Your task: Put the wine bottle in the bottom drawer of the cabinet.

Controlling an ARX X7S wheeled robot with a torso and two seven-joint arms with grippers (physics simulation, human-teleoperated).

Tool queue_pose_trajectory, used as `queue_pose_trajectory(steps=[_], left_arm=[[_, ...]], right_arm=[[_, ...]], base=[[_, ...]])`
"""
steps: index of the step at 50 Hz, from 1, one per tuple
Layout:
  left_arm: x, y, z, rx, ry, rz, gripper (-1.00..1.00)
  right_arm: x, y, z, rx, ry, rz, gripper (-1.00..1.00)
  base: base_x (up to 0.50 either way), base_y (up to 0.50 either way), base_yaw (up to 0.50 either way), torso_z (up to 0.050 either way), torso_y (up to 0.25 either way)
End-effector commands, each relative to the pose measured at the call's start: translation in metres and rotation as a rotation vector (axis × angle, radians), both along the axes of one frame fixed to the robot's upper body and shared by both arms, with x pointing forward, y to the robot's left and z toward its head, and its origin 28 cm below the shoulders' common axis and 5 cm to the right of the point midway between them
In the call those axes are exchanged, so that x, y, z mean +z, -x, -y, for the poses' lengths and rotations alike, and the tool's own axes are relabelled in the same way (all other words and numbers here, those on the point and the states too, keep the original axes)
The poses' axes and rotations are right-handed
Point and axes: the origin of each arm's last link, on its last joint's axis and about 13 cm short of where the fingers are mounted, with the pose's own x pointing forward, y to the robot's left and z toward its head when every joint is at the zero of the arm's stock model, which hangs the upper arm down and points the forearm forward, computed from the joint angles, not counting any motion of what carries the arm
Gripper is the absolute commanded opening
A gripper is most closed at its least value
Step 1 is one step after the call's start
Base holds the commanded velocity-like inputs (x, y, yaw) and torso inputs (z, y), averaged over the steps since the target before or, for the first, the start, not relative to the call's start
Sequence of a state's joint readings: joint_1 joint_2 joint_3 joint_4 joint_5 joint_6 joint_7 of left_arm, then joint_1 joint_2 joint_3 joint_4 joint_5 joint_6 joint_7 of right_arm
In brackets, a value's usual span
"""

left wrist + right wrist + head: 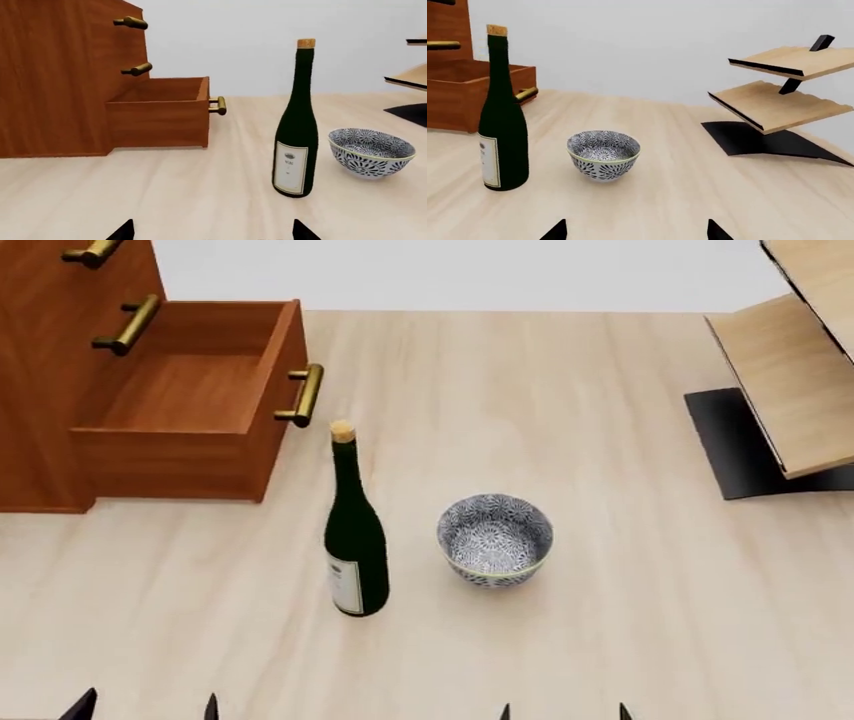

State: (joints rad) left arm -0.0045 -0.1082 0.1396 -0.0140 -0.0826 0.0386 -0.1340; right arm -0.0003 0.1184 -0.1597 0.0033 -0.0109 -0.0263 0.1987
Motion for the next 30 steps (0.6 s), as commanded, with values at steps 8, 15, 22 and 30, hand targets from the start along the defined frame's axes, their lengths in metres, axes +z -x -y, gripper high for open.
queue_pose_trajectory(steps=[8,15,22,30], left_arm=[[0.0000,-0.0004,-0.0009,0.011,0.004,-0.008,1.00],[-0.0012,-0.0014,-0.0009,0.008,0.010,-0.018,1.00],[-0.0031,-0.0025,-0.0006,0.011,-0.007,-0.018,1.00],[-0.0026,-0.0017,0.0000,0.005,-0.007,-0.018,1.00]], right_arm=[[0.0001,0.0004,-0.0013,0.006,0.014,0.005,1.00],[-0.0003,0.0008,-0.0030,0.022,0.021,0.008,1.00],[-0.0004,0.0008,-0.0025,0.022,0.020,0.009,1.00],[-0.0001,0.0007,-0.0032,0.029,0.020,0.004,1.00]], base=[[0.00,0.38,0.00,0.000,0.000],[0.00,0.38,0.00,0.000,0.000],[0.00,0.38,0.00,0.000,0.000],[0.00,0.38,0.00,0.000,0.000]])
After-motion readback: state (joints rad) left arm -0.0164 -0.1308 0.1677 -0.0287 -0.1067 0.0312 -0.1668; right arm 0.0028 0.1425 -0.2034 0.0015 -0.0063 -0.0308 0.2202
